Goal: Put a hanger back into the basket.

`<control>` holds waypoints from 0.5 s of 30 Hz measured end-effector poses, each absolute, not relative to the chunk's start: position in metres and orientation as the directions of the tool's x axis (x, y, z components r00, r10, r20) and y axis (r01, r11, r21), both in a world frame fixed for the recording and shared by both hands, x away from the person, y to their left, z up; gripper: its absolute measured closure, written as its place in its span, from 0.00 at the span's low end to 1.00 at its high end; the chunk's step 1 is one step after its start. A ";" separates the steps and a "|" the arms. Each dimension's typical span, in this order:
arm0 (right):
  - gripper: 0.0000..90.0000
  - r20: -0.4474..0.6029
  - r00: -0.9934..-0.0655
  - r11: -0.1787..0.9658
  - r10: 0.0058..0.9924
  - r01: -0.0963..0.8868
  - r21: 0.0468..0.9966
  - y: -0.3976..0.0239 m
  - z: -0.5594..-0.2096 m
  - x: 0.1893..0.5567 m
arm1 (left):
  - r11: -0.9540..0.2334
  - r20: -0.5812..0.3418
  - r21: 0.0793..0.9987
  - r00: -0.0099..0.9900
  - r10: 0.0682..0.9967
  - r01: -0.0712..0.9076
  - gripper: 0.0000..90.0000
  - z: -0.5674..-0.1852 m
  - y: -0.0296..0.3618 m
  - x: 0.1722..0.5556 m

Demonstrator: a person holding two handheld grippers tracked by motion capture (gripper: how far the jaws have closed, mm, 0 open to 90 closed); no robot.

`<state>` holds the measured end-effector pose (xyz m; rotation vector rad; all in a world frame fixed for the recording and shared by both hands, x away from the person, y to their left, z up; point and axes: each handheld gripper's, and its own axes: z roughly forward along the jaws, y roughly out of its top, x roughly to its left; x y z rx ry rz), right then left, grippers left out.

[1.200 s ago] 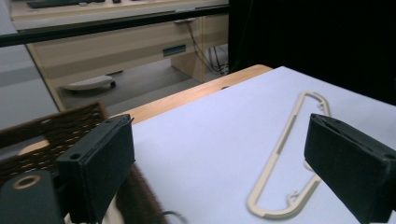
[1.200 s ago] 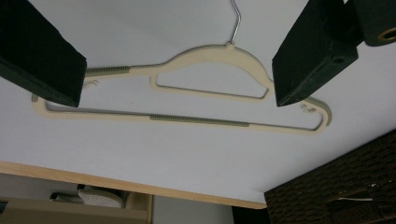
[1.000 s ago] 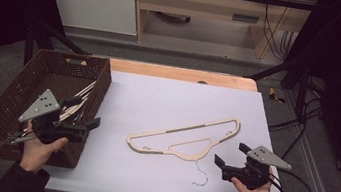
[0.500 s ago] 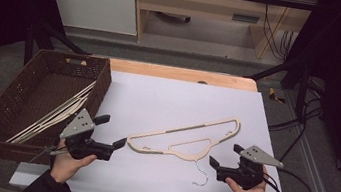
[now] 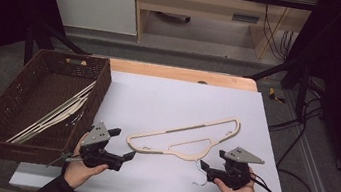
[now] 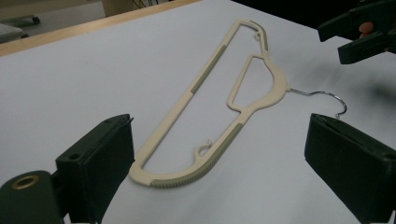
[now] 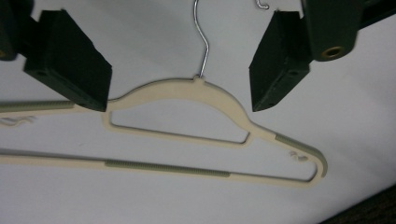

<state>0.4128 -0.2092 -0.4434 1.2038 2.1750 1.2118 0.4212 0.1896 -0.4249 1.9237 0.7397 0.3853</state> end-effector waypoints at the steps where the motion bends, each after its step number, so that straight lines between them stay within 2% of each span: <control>1: 0.30 0.080 -0.559 0.270 0.825 0.515 0.813 -0.206 -0.447 0.413 | -0.317 -0.054 0.889 0.763 0.644 0.331 0.09 -0.426 0.189 0.422; 5: 0.40 0.085 -0.550 0.280 0.831 0.545 0.790 -0.198 -0.457 0.416 | -0.329 -0.057 0.880 0.764 0.643 0.342 0.09 -0.432 0.186 0.424; 10: 0.48 0.090 -0.545 0.295 0.833 0.576 0.762 -0.190 -0.467 0.419 | -0.336 -0.057 0.876 0.765 0.641 0.347 0.09 -0.435 0.184 0.424; 11: 0.53 0.080 -0.554 0.314 0.829 0.579 0.752 -0.188 -0.469 0.421 | -0.342 -0.054 0.873 0.767 0.640 0.347 0.09 -0.436 0.184 0.424; 14: 0.58 0.090 -0.537 0.311 0.839 0.607 0.732 -0.183 -0.471 0.422 | -0.339 -0.059 0.873 0.766 0.640 0.350 0.09 -0.437 0.183 0.424; 15: 0.63 0.077 -0.538 0.328 0.840 0.615 0.717 -0.180 -0.474 0.424 | -0.339 -0.059 0.873 0.765 0.642 0.352 0.09 -0.438 0.183 0.424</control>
